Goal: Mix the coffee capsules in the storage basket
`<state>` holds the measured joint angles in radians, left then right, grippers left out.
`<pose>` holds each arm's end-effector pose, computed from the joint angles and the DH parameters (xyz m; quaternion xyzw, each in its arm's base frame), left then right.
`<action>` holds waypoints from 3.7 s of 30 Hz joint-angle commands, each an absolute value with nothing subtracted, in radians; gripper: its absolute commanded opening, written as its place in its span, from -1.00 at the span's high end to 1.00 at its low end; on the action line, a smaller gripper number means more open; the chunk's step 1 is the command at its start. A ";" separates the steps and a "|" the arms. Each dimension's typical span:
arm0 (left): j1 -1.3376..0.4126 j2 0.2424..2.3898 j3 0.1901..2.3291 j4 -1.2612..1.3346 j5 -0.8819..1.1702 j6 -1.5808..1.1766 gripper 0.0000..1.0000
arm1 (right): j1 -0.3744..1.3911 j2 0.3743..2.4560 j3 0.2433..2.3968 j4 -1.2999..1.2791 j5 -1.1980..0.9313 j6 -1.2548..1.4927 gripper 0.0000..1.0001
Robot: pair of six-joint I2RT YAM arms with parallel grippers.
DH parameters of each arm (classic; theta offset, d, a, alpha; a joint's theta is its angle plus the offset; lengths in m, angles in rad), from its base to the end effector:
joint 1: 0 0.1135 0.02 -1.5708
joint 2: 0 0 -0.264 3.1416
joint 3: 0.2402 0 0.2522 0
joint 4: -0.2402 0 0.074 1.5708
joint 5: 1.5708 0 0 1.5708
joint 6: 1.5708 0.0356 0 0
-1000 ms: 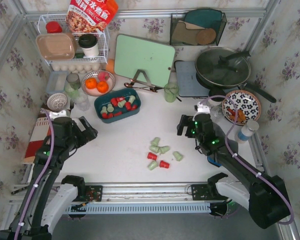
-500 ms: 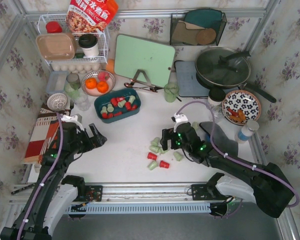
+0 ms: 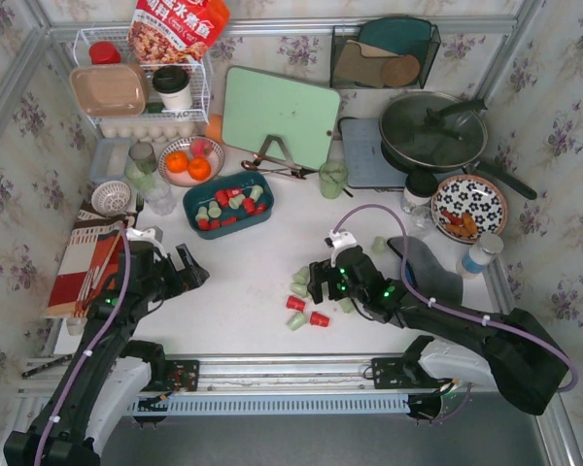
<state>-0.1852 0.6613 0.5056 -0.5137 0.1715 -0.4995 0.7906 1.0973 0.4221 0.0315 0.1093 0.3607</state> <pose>0.1448 -0.0333 0.2292 -0.1035 0.8916 -0.2183 0.3829 0.1546 0.1507 0.1765 -0.1666 0.8778 0.2021 0.4011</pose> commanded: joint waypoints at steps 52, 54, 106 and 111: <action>-0.187 0.660 0.508 -0.478 0.194 -0.522 -1.00 | 0.856 1.927 1.302 0.326 0.238 0.007 0.28; -0.187 0.661 0.512 -0.482 0.210 -0.523 -1.00 | 0.856 2.047 1.412 0.302 0.264 -0.002 0.28; -0.436 0.770 0.560 -0.256 0.119 -0.481 -0.88 | 0.849 1.262 0.605 0.306 0.534 0.057 -1.00; -0.619 1.005 0.657 -0.199 0.020 -0.456 -0.81 | 0.848 1.219 0.505 0.406 0.603 0.053 -1.00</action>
<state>-0.5259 0.8787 0.5926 -0.2878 0.1165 -0.4904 0.8486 1.2427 0.5568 0.2668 0.5243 0.0662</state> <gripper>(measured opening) 0.926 0.998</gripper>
